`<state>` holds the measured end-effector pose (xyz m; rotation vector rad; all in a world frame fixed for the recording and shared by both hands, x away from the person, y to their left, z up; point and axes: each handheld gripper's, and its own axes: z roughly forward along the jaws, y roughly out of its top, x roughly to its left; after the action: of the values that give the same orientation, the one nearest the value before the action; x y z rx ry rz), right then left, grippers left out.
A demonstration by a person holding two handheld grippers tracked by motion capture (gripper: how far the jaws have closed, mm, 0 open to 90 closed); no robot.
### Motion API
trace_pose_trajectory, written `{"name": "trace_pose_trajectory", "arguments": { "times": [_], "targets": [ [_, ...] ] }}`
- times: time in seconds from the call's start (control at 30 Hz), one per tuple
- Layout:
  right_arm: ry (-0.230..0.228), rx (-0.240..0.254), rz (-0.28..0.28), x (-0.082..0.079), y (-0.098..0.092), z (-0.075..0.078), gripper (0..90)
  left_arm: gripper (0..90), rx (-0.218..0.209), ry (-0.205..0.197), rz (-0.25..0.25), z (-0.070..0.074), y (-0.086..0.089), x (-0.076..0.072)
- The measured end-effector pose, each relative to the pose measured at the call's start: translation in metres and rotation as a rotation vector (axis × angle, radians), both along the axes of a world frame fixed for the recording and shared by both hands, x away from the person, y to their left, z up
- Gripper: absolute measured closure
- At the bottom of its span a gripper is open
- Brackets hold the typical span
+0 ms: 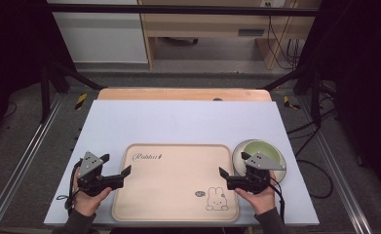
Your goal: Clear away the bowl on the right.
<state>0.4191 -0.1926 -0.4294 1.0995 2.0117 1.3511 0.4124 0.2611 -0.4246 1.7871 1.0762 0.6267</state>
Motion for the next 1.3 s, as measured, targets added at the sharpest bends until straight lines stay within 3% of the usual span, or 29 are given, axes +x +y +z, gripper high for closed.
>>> {"name": "trace_pose_trajectory", "arguments": {
  "times": [0.57,1.3],
  "targets": [
    [-0.003,-0.005,-0.004,-0.001,-0.002,0.002,5.6,10.9,0.003,0.004,0.003,-0.002,0.002,0.0],
    [-0.009,0.006,-0.079,-0.001,-0.021,0.011,5.8,10.9,0.004,0.008,0.003,-0.004,0.003,0.001]
  ]
}}
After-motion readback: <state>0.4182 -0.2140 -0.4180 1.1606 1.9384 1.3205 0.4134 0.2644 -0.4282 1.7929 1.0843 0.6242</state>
